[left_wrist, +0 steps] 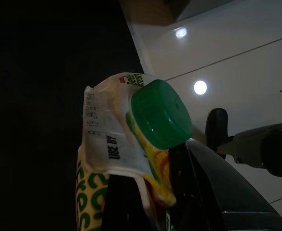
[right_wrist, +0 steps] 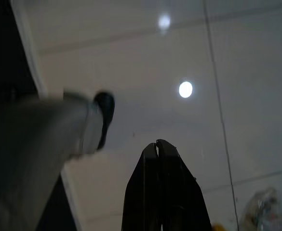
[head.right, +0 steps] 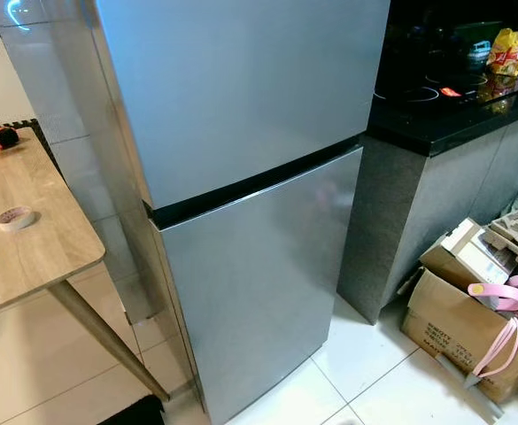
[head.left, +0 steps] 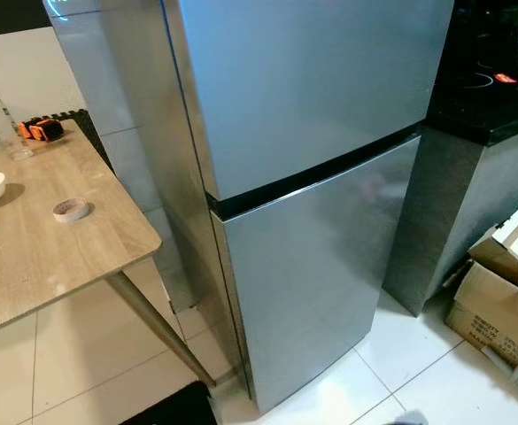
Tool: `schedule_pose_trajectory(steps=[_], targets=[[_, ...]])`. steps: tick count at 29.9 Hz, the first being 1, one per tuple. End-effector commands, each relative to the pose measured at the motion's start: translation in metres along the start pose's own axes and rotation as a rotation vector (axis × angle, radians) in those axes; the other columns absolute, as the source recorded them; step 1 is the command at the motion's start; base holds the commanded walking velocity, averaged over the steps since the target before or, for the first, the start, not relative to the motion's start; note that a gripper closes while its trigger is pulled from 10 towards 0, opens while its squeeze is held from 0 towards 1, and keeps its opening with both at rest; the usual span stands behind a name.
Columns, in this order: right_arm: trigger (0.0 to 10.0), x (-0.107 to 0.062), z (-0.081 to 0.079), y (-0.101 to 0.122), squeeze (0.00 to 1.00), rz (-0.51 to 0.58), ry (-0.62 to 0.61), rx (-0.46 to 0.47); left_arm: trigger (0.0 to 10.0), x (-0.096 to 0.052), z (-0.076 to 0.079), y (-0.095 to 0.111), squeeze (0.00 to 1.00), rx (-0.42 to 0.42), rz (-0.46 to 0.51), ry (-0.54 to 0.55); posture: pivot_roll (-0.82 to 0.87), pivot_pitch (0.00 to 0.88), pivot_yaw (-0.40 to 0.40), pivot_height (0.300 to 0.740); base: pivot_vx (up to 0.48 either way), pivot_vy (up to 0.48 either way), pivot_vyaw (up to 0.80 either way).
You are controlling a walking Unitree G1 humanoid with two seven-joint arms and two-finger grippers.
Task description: Restocking fridge
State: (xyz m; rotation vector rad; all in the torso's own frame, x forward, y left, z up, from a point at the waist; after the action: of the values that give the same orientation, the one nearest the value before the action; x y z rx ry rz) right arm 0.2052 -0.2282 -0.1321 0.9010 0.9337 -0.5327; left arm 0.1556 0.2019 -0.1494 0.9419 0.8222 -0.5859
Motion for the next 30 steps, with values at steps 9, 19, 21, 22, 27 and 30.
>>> schedule_pose_trajectory(steps=[9,19,21,22,27,30], targets=[[10.0,-0.026,0.053,0.115,1.00,0.529,0.192,0.171,10.0,0.001,0.004,-0.001,0.00,-0.019,0.011,-0.012,-0.08,0.000,0.024,0.740,0.000,0.000,0.00],[10.0,-0.115,0.078,0.218,1.00,1.086,0.565,0.000,10.0,0.001,0.004,-0.001,0.00,-0.026,0.012,-0.014,-0.08,0.000,0.025,0.740,0.000,0.000,0.00],[10.0,-0.132,0.082,0.232,1.00,1.166,0.593,-0.049,10.0,0.000,0.004,-0.001,0.00,-0.026,0.013,-0.014,-0.08,0.000,0.025,0.740,0.000,0.000,0.00],[10.0,-0.132,0.082,0.232,1.00,1.166,0.593,-0.049,10.0,0.000,0.004,-0.001,0.00,-0.026,0.013,-0.014,-0.08,0.000,0.025,0.740,0.000,0.000,0.00],[10.0,-0.163,0.087,0.265,1.00,1.292,0.591,-0.178,10.0,0.000,0.003,0.000,0.00,-0.023,0.013,-0.014,-0.08,0.000,0.025,0.740,0.000,0.000,0.00],[10.0,-0.165,0.091,0.276,1.00,1.290,0.529,-0.212,10.0,0.000,0.002,0.000,0.00,-0.023,0.013,-0.014,-0.08,0.000,0.025,0.740,0.000,0.000,0.00]])
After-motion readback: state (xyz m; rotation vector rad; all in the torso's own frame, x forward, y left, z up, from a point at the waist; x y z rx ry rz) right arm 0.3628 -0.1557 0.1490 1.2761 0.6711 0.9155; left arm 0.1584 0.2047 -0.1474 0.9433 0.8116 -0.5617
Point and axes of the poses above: a point about 5 cm out from each wrist's last joint towards the gripper, its own x axis pointing out of the wrist towards the gripper, its own y axis along the axis of the wrist's last joint, z = x × y, the point moved 6 cm from there along x, pointing out of the wrist towards the gripper, and after that the axes turned 14 degrees about -x, right-handed, at the moved point
